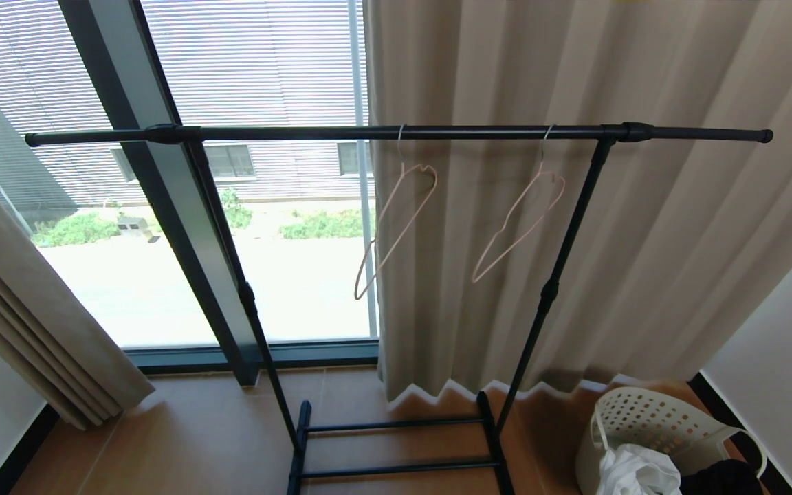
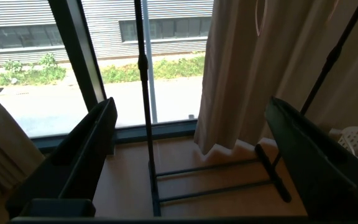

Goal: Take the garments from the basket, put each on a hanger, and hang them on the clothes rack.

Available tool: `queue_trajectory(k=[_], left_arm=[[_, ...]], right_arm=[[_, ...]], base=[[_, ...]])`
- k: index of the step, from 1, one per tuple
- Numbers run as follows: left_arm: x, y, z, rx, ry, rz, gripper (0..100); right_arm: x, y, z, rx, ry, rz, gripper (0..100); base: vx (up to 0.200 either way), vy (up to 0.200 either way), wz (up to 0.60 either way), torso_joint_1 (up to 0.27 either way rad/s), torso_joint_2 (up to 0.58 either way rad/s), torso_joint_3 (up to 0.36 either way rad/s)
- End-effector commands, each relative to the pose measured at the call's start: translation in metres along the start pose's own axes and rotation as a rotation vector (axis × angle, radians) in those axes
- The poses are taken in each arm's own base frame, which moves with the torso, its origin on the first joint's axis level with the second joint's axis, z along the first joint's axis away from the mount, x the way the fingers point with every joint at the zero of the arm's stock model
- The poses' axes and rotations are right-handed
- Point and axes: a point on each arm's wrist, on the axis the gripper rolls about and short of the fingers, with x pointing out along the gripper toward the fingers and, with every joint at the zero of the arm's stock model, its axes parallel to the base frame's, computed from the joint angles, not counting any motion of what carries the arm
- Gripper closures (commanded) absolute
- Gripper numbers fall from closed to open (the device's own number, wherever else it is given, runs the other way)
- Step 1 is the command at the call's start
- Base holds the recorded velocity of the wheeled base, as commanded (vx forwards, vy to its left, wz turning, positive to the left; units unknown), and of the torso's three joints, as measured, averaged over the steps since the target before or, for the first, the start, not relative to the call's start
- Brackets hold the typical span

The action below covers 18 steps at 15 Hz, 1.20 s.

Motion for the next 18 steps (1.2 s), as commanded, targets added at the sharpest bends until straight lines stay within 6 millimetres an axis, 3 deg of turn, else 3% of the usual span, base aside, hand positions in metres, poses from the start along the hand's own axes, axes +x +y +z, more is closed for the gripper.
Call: queue_trajectory(k=[1, 8, 18], left_arm=[[0.0001, 0.0000, 0.0000, 0.001, 0.001, 0.001, 0], [0.0001, 0.0000, 0.0000, -0.002, 0.001, 0.003, 0], [0.0001, 0.0000, 0.0000, -0.003, 0.001, 0.003, 0]], right_arm=[[0.0001, 0.0000, 0.0001, -0.001, 0.001, 0.001, 0], [0.0001, 0.0000, -0.0001, -0.003, 0.002, 0.002, 0], [0.0001, 0.0000, -0.0001, -0.004, 0.002, 0.002, 0]], base=[[0.000, 0.000, 0.00, 0.000, 0.00, 0.000], [0.000, 0.000, 0.00, -0.009, 0.02, 0.013], [0.000, 0.000, 0.00, -0.164, 0.40, 0.223]])
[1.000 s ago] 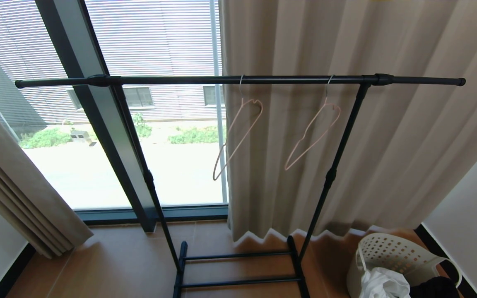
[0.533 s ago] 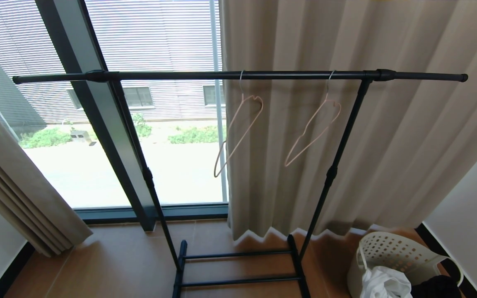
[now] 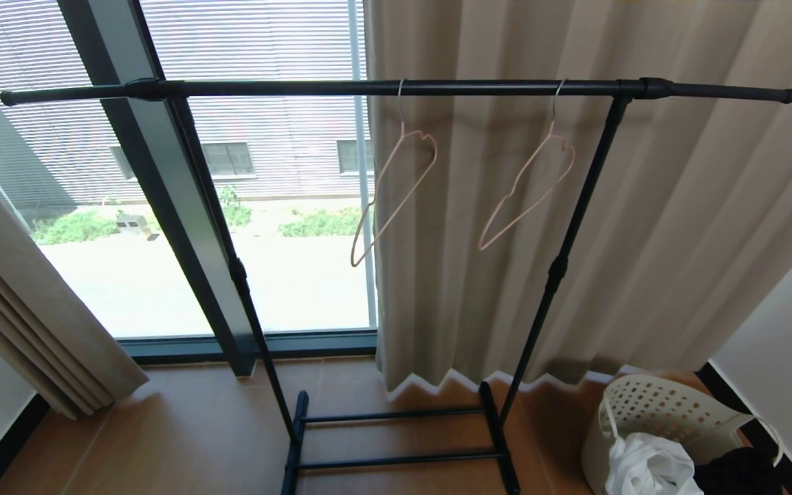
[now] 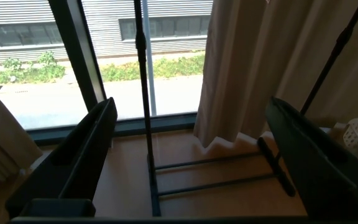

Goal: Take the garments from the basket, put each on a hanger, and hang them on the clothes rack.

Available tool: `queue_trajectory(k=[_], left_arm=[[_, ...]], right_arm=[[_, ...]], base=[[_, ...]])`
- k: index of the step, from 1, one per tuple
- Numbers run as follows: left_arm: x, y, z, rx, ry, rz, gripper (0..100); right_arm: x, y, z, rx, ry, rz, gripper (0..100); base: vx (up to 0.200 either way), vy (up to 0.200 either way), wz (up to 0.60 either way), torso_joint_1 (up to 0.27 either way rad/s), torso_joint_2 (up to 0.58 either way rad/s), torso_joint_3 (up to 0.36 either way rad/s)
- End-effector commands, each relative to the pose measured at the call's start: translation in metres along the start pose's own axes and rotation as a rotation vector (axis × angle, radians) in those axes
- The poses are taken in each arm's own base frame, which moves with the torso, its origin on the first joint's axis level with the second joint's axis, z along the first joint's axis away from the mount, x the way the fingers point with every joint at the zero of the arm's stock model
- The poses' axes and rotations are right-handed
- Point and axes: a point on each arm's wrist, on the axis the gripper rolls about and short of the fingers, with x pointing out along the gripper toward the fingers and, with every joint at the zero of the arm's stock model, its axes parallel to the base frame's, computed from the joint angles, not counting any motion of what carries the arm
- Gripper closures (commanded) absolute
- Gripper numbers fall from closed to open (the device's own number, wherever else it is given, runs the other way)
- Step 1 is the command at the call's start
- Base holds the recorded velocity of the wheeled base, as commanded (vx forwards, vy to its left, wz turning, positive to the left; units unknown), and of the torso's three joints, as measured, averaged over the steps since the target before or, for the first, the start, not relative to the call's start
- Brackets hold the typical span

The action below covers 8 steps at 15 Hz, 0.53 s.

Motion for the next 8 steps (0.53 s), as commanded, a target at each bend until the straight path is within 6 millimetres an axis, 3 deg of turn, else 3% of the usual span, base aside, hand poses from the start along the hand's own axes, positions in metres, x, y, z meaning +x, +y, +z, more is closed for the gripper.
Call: queue_trajectory(k=[1, 8], left_arm=[[0.0001, 0.0000, 0.0001, 0.000, 0.001, 0.000, 0], [0.0001, 0.0000, 0.0001, 0.000, 0.001, 0.000, 0]], right_arm=[[0.0001, 0.0000, 0.0001, 0.000, 0.001, 0.000, 0], [0.0001, 0.0000, 0.0001, -0.001, 0.001, 0.000, 0]], base=[[0.000, 0.000, 0.00, -0.232, 0.55, 0.334], [0.000, 0.000, 0.00, -0.207, 0.54, 0.334]])
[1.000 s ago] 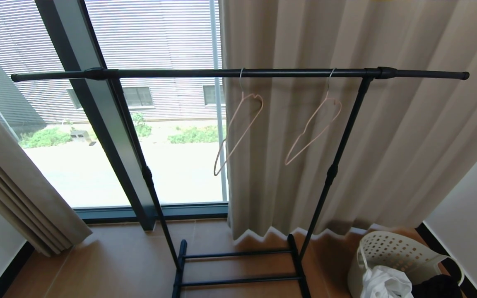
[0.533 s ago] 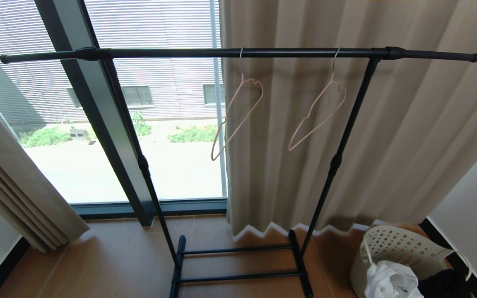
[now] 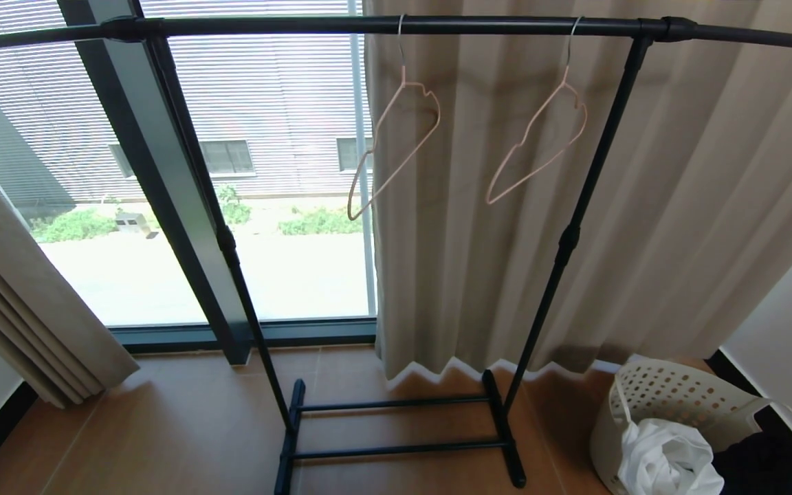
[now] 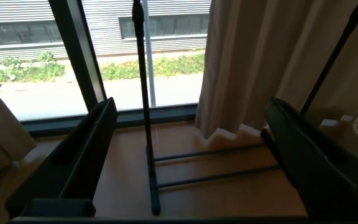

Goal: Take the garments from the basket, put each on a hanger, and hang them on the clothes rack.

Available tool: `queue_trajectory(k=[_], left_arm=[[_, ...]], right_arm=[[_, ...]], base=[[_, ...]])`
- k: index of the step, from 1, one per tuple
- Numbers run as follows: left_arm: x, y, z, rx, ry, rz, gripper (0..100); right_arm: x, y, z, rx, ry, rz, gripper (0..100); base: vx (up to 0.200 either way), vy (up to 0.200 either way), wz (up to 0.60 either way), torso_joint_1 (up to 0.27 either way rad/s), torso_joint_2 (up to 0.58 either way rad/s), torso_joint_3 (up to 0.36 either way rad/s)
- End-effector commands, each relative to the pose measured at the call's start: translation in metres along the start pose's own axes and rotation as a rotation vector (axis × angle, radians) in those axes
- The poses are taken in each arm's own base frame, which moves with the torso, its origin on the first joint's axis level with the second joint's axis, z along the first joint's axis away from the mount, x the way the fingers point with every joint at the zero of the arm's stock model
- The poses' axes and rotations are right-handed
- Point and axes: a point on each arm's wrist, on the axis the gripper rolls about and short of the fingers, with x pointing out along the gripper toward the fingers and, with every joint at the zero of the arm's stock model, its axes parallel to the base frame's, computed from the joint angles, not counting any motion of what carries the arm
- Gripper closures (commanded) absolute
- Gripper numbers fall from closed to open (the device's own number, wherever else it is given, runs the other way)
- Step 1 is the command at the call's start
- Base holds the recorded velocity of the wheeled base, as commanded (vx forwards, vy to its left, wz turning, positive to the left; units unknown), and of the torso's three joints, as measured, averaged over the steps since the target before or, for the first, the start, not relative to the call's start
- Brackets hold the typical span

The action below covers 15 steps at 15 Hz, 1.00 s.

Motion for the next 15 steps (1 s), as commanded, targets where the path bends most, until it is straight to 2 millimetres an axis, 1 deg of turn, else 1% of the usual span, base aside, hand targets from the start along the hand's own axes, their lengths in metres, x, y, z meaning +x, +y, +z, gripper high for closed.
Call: queue_trajectory(k=[1, 9, 15], left_arm=[[0.0001, 0.0000, 0.0001, 0.000, 0.001, 0.000, 0], [0.0001, 0.0000, 0.0001, -0.001, 0.001, 0.002, 0], [0.0001, 0.0000, 0.0001, -0.001, 0.001, 0.002, 0]], right_arm=[[0.0001, 0.0000, 0.0000, -0.001, 0.001, 0.000, 0], [0.0001, 0.0000, 0.0000, 0.001, 0.001, 0.000, 0], [0.0001, 0.0000, 0.0000, 0.001, 0.001, -0.001, 0]], base=[[0.000, 0.000, 0.00, -0.168, 0.51, 0.330], [0.000, 0.000, 0.00, -0.146, 0.49, 0.342], [0.000, 0.000, 0.00, -0.076, 0.43, 0.354]])
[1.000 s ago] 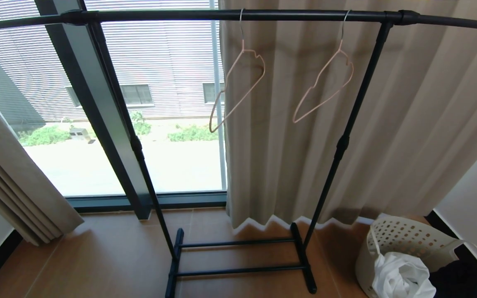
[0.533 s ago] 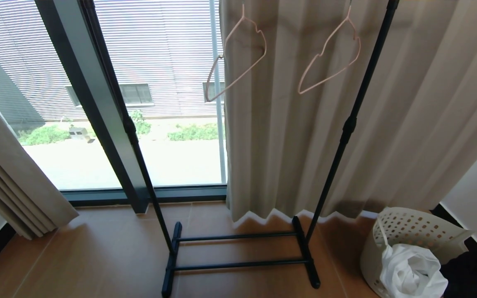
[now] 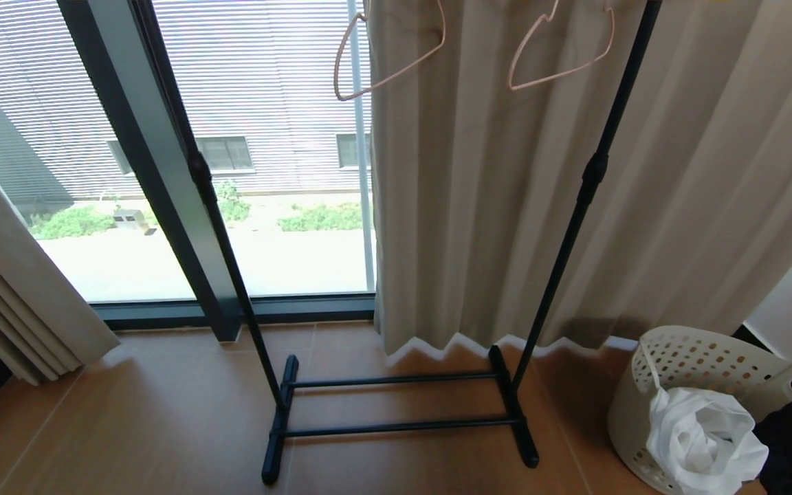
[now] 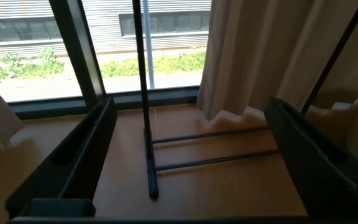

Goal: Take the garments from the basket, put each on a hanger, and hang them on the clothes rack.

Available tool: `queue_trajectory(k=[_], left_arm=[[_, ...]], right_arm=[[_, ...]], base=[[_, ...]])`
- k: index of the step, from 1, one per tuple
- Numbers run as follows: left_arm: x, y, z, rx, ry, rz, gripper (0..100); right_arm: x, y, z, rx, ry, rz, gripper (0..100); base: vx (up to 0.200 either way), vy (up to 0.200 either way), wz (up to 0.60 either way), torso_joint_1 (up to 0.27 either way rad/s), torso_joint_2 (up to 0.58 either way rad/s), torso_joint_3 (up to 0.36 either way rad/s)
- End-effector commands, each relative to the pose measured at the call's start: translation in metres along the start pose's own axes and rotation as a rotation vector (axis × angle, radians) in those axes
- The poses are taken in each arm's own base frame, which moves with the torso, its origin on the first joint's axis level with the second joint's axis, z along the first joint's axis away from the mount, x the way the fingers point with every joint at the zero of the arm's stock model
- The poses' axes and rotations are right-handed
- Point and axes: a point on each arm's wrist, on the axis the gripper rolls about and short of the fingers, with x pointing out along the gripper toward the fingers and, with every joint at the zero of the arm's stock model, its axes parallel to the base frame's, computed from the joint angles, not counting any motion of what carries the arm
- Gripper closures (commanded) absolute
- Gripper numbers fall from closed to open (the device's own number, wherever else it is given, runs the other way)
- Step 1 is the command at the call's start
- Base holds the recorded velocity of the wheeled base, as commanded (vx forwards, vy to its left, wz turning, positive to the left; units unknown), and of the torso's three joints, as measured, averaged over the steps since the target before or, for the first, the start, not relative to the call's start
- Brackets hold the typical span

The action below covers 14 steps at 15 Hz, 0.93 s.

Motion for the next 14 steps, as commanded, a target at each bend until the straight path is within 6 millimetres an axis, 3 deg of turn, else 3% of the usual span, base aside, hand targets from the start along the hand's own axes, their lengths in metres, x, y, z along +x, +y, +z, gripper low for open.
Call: queue_trajectory(k=[1, 5, 11, 14], left_arm=[[0.0001, 0.0000, 0.0001, 0.000, 0.000, 0.000, 0], [0.0001, 0.0000, 0.0001, 0.000, 0.000, 0.000, 0], [0.0001, 0.0000, 0.0001, 0.000, 0.000, 0.000, 0], [0.0001, 0.0000, 0.0001, 0.000, 0.000, 0.000, 0]], right_arm=[[0.0001, 0.0000, 0.0001, -0.001, 0.001, 0.000, 0], [0.0001, 0.0000, 0.0001, -0.001, 0.001, 0.000, 0], [0.0001, 0.0000, 0.0001, 0.001, 0.001, 0.000, 0], [0.0001, 0.0000, 0.0001, 0.001, 0.001, 0.000, 0]], base=[[0.000, 0.000, 0.00, -0.027, 0.21, 0.163], [0.000, 0.000, 0.00, -0.007, 0.04, 0.039], [0.000, 0.000, -0.60, 0.001, 0.00, 0.005], [0.000, 0.000, 0.00, 0.000, 0.00, 0.000]])
